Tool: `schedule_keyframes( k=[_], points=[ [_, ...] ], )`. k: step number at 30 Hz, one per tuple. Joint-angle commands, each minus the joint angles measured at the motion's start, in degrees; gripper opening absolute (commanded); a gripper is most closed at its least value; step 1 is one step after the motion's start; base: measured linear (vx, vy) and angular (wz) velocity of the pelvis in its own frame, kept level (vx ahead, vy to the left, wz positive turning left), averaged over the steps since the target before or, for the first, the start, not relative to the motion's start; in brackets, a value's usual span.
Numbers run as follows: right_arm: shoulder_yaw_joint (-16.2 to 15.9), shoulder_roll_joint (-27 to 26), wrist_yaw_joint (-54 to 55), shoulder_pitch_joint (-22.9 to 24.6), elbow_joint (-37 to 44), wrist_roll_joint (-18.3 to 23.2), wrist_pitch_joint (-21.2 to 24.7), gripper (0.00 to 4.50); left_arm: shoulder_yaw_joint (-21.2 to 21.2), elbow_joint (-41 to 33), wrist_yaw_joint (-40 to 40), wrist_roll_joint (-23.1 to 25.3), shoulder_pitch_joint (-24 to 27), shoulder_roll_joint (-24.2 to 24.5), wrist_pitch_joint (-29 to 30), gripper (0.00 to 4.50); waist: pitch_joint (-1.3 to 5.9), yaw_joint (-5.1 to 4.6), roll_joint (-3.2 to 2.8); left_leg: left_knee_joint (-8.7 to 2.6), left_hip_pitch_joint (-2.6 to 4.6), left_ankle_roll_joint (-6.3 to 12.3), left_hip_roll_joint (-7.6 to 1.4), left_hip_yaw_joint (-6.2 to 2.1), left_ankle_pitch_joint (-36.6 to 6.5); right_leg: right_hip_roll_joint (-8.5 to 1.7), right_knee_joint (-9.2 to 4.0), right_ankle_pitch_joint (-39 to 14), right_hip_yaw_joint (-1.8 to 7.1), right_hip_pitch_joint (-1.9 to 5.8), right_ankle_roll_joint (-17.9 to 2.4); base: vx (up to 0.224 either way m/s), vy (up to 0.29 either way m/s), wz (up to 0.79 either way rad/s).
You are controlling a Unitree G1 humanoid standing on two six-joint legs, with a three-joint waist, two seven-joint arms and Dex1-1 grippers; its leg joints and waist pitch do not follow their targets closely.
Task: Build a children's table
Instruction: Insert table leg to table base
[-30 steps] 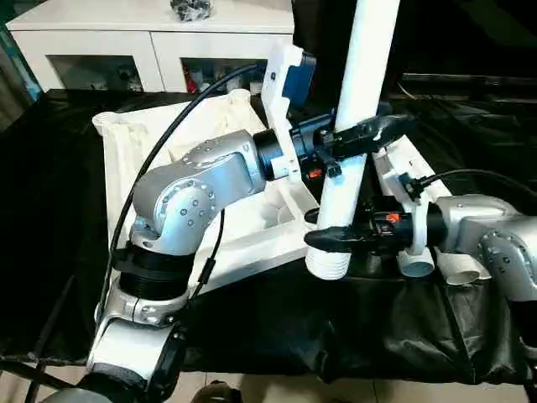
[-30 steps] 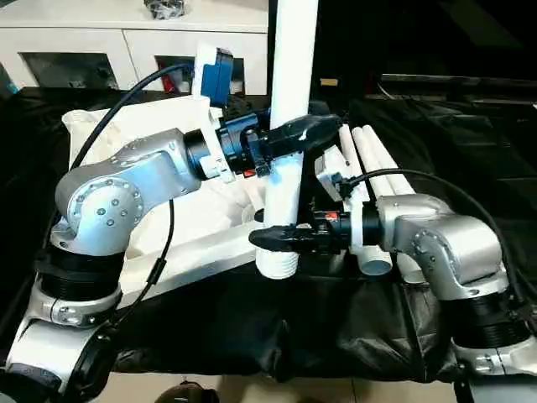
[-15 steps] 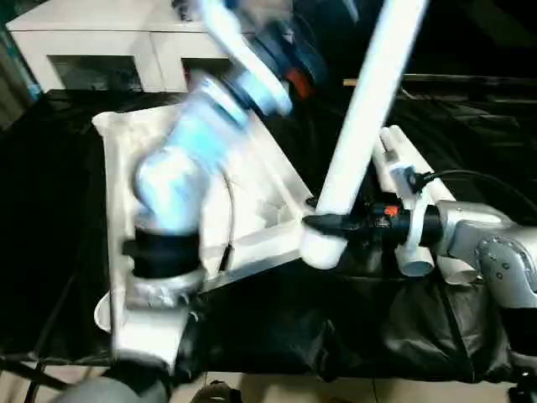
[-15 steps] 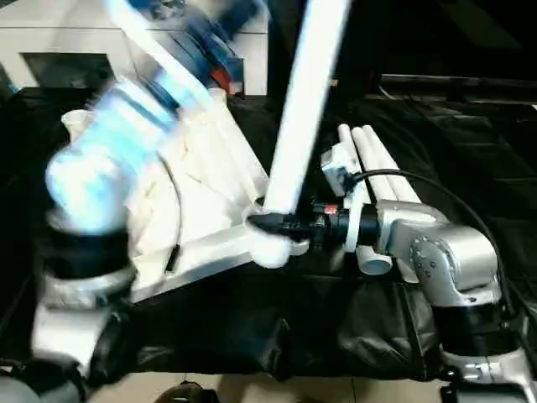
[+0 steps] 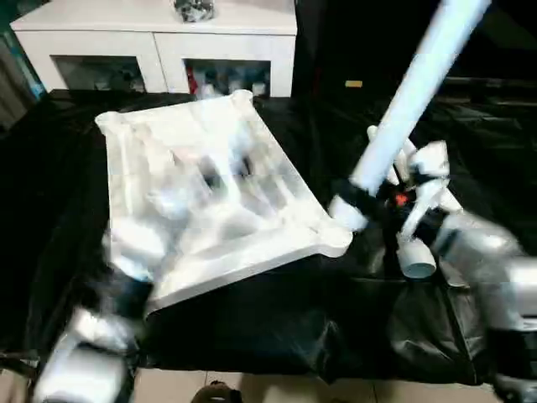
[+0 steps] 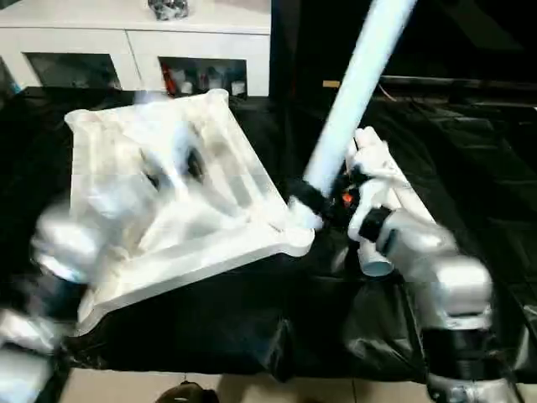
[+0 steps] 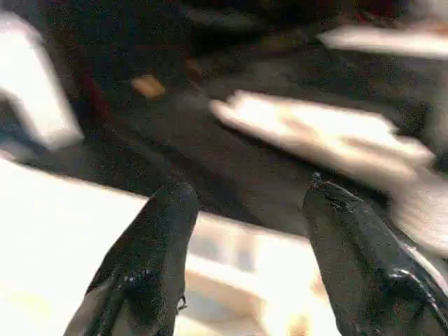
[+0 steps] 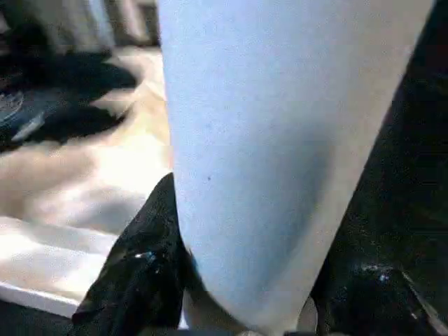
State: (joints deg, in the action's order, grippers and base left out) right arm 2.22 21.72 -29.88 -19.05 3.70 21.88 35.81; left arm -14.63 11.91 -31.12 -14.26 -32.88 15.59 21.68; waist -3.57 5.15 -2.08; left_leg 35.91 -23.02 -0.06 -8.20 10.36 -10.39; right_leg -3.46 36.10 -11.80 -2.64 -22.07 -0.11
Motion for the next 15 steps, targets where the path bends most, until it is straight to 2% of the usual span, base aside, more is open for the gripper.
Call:
schedule_keyframes(
  k=[1,2,3,4,5,7,9,14,15],
  points=[
    [-1.01,-0.5,2.39,0.84,-1.25,-2.8,-2.82,1.91,-2.39,2.04,-3.15,1.63,0.44,0.14,-1.2,2.83,4.33,-0.32,-0.19,-4.88,1.93,-3.52,-4.54,-2.18,-12.24,-5.26,-4.6,-9.02,2.88,1.83,-11.37,0.0,0.0,0.0],
    [-1.0,-0.68,2.51,1.0,-1.32,-2.94,-3.24,1.91,-2.81,2.44,-3.54,1.81,0.61,0.18,-1.38,2.83,4.32,-0.41,-0.1,-4.9,1.69,-3.2,-4.58,-2.28,-12.44,-5.48,-4.52,-8.51,2.97,2.11,-11.48,0.0,0.0,0.0],
    [-0.39,-1.58,3.79,1.66,-0.97,-2.91,-2.77,1.91,-3.95,3.2,-4.68,1.94,1.44,0.26,-0.49,2.83,4.32,-0.49,-0.62,-4.9,1.82,-3.05,-4.56,-2.31,-13.02,-5.4,-4.61,-8.57,2.96,1.96,-11.69,0.0,0.0,0.0],
    [-0.1,-1.95,4.15,1.91,-0.74,-2.72,-2.52,1.91,-4.34,3.39,-5.04,1.98,1.74,0.35,-0.09,2.83,4.34,-0.54,-0.48,-4.92,1.8,-2.71,-4.65,-2.37,-12.73,-5.39,-4.5,-7.68,2.96,2.15,-12.0,0.0,0.0,0.0],
    [0.23,-2.31,4.68,2.23,-0.32,-2.53,-2.22,1.91,-5.15,3.36,-5.61,2.21,2.16,0.81,0.6,2.83,4.29,-0.59,-0.74,-4.94,1.7,-2.46,-4.63,-2.41,-12.65,-5.4,-4.42,-7.46,2.95,2.17,-12.19,0.0,0.0,0.0],
    [0.43,-2.54,5.35,2.76,0.27,-2.72,-2.06,1.91,-6.1,3.32,-6.15,2.68,2.56,1.34,2.17,2.83,4.29,-0.74,-0.73,-4.85,1.68,-1.69,-4.56,-2.31,-12.47,-5.4,-4.49,-7.79,2.96,2.16,-12.36,0.0,0.0,0.0],
    [0.45,-2.74,5.88,3.41,0.87,-3.17,-2.32,1.91,-7.07,3.41,-6.43,3.37,2.88,1.75,3.02,2.83,4.26,-0.86,-0.96,-4.78,1.73,-1.18,-4.57,-2.28,-12.52,-5.39,-4.69,-9.6,2.99,2.1,-12.29,0.0,0.0,0.0],
    [-0.2,-3.01,6.32,4.3,1.41,-3.78,-3.3,1.91,-7.83,4.82,-7.2,5.37,3.29,2.13,2.92,2.83,4.15,-1.39,-1.14,-5.06,1.77,-1.61,-4.67,-2.45,-14.23,-5.3,-4.96,-12.5,2.93,1.97,-11.53,0.0,0.0,0.0],
    [-0.26,-3.14,6.4,4.41,1.46,-3.8,-3.46,1.91,-7.8,5.01,-7.66,5.55,3.39,2.17,2.64,2.83,4.17,-1.52,-1.02,-5.07,1.78,-1.55,-4.68,-2.46,-14.26,-5.32,-4.97,-12.4,2.94,1.93,-11.54,0.0,0.0,0.0]
  ],
)
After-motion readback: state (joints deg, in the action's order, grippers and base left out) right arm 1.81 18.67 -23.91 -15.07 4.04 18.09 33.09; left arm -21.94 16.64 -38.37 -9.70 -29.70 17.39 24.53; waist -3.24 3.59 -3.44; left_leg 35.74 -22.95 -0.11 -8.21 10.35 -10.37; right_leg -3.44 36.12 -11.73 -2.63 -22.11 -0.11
